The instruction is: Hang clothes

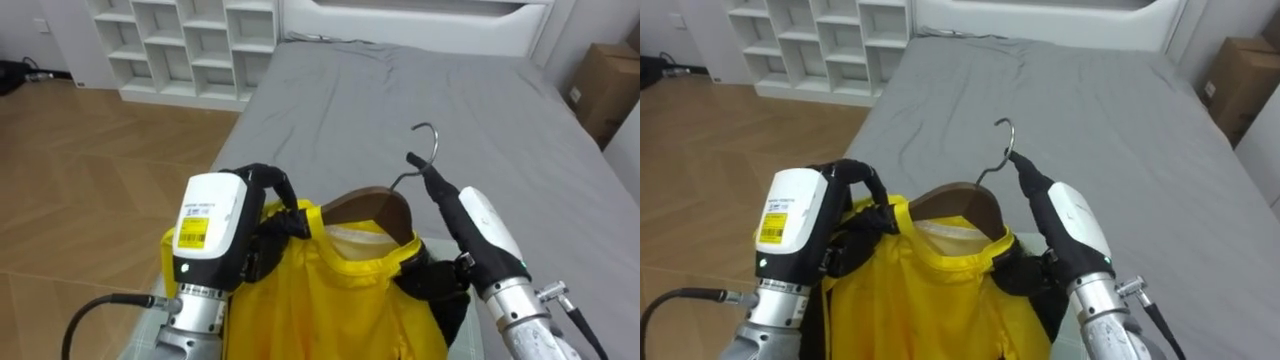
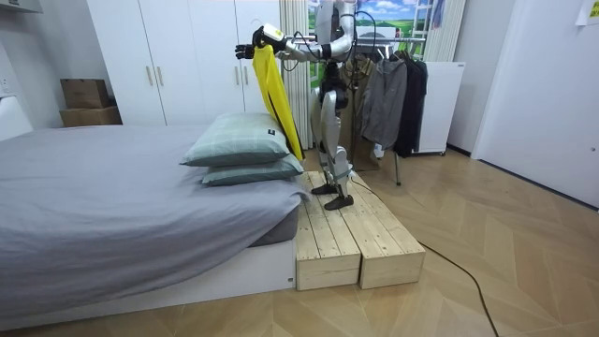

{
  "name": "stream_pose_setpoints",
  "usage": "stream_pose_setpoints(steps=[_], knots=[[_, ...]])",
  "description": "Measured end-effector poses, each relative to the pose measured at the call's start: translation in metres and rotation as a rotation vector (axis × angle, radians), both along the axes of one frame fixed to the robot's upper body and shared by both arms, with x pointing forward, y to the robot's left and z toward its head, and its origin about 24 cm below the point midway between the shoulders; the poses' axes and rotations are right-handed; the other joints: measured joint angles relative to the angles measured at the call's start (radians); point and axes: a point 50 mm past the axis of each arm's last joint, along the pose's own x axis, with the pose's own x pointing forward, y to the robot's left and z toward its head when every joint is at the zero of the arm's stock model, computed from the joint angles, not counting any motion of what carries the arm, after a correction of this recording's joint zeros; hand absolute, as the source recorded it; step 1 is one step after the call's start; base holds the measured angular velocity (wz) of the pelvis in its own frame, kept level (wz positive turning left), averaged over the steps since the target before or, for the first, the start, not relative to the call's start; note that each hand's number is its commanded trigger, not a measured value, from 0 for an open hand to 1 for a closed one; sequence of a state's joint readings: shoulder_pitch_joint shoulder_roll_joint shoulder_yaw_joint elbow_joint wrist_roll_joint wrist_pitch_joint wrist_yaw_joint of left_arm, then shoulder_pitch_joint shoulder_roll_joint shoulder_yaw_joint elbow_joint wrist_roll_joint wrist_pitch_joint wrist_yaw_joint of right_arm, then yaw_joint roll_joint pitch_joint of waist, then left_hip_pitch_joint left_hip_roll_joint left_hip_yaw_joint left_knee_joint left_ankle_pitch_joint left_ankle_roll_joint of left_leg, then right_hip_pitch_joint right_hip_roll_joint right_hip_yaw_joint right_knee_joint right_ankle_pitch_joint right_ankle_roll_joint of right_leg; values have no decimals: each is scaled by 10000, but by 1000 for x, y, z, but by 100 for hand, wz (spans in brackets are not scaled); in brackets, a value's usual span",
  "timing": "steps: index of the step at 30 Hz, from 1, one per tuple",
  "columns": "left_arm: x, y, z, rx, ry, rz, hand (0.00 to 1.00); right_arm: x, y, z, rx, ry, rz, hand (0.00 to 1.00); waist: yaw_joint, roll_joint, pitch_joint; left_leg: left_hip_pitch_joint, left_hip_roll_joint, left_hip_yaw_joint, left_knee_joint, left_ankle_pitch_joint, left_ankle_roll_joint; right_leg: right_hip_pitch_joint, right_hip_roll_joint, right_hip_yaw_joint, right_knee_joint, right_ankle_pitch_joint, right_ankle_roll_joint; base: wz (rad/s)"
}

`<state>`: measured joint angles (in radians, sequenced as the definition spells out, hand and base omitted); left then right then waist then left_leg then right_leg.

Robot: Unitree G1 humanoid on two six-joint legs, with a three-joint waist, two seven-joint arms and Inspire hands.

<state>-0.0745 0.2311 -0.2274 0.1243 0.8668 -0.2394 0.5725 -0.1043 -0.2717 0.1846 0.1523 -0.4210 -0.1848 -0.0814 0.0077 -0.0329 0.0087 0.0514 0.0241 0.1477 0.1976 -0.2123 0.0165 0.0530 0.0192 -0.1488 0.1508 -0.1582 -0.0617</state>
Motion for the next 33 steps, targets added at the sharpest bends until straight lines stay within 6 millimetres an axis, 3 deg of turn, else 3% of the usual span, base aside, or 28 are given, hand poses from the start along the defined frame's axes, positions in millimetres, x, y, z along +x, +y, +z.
stream_pose_setpoints(steps=[18, 33], knots=[[0, -3, -1, 269, 134, -180, 100, 1, 13, -3, 34, 795, 1058, 0, 28, -180, 37, -48, -10, -116, 12, 1, 2, -9, -4, -62, -5, 0, 0, 1], [0, -2, -1, 308, 115, -161, 100, 3, 15, -4, 61, 1083, 1303, 0, 158, -196, 59, -72, -17, -148, 14, 1, 2, -12, -7, -78, -21, -1, 1, 0]])
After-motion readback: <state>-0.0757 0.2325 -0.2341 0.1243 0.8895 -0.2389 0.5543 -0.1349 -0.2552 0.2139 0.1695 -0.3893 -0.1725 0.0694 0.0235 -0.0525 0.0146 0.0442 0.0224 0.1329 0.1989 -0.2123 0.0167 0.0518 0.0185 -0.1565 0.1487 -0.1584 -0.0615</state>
